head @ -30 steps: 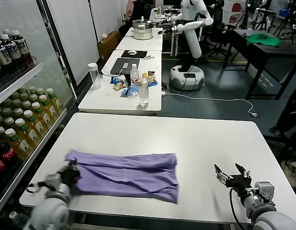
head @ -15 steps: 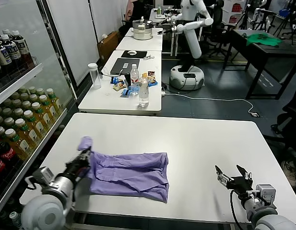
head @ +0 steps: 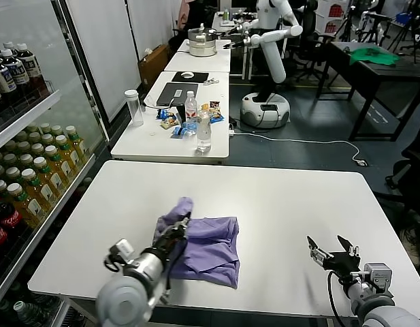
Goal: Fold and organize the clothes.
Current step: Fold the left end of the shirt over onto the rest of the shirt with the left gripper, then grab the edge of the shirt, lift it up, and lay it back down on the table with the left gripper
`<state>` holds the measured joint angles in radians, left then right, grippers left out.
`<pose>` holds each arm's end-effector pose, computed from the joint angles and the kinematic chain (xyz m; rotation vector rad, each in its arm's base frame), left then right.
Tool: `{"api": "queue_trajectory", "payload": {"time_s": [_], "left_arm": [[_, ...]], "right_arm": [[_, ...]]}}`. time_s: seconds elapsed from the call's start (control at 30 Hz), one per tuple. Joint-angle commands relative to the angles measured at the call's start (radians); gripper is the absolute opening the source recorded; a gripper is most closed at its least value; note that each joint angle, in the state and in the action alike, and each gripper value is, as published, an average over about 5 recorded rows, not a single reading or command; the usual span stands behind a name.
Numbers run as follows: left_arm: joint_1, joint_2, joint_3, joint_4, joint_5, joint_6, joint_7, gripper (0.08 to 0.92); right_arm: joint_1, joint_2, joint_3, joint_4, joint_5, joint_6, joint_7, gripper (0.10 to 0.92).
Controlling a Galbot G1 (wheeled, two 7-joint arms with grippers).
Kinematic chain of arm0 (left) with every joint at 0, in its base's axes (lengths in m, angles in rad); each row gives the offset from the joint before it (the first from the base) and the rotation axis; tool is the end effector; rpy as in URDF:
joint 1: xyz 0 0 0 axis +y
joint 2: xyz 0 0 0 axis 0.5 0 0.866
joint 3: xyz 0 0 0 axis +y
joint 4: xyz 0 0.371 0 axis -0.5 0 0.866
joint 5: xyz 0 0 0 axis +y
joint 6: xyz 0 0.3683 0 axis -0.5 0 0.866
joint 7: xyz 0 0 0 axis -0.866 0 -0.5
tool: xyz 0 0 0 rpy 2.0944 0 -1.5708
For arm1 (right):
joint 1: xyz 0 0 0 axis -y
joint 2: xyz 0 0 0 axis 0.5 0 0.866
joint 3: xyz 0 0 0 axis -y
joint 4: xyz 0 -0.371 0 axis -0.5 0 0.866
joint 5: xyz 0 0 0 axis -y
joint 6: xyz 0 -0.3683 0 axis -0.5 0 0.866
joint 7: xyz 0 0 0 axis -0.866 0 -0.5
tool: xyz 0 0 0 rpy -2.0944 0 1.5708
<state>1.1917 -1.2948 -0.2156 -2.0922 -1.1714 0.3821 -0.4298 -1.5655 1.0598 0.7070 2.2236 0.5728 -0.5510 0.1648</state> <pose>0.2714 -0.0420 -0.2485 -0.4007 -2.4678 1.0411 0.1992 -0.1186 -0.2314 0.0275 -2.7257 0.0522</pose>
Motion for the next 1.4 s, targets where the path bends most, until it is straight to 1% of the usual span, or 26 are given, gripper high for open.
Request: {"api": "queue_trajectory", "payload": {"time_s": [0.03, 0.13, 0.2, 0.33, 0.5, 0.6, 0.67, 0.8, 0.9, 0.97, 1.07, 1.23, 1.4], "left_arm": [[-0.097, -0.105, 0.161, 0.134, 0.066, 0.004, 0.024, 0.136], [-0.105, -0.096, 0.185, 0.137, 0.15, 0.022, 0.075, 0.149], [-0.107, -0.086, 0.2, 0.136, 0.208, 0.03, 0.109, 0.185], [-0.104, -0.07, 0.211, 0.143, 0.315, 0.029, 0.146, 0.296], [-0.061, -0.031, 0.164, 0.062, 0.383, 0.012, 0.171, 0.443], [-0.03, 0.002, 0.109, 0.019, 0.444, -0.017, 0.151, 0.529], [-0.006, 0.028, 0.071, 0.019, 0.57, -0.049, 0.123, 0.59], [0.051, 0.09, 0.011, 0.084, 0.861, -0.13, 0.074, 0.702], [0.091, 0.124, -0.002, 0.138, 0.977, -0.135, 0.054, 0.78], [0.112, 0.134, 0.005, 0.157, 1.01, -0.115, 0.051, 0.809], [0.128, 0.125, 0.027, 0.167, 1.006, -0.06, 0.051, 0.821], [0.13, 0.096, 0.057, 0.157, 0.883, 0.029, 0.044, 0.823], [0.125, 0.074, 0.062, 0.153, 0.799, 0.085, 0.005, 0.823]], "right_arm": [[0.001, -0.002, -0.001, -0.01, 0.0, 0.001, -0.001, 0.823], [0.008, -0.006, -0.002, -0.02, 0.001, 0.002, -0.002, 0.823], [0.014, -0.009, -0.003, -0.027, 0.002, 0.002, -0.002, 0.823], [0.023, -0.01, -0.008, -0.035, 0.002, 0.003, -0.002, 0.823], [0.029, -0.006, -0.012, -0.044, 0.002, 0.004, -0.003, 0.823], [0.033, -0.003, -0.015, -0.049, 0.001, 0.006, -0.003, 0.823], [0.037, 0.0, -0.018, -0.05, 0.0, 0.007, -0.003, 0.823], [0.044, 0.003, -0.024, -0.051, -0.003, 0.007, -0.003, 0.823], [0.047, 0.006, -0.029, -0.052, -0.007, 0.007, -0.004, 0.823], [0.047, 0.009, -0.031, -0.052, -0.01, 0.007, -0.004, 0.823], [0.046, 0.015, -0.034, -0.05, -0.016, 0.007, -0.004, 0.823], [0.039, 0.02, -0.032, -0.038, -0.021, 0.006, -0.004, 0.823], [0.028, 0.018, -0.021, -0.026, -0.019, 0.006, -0.004, 0.823]]}}
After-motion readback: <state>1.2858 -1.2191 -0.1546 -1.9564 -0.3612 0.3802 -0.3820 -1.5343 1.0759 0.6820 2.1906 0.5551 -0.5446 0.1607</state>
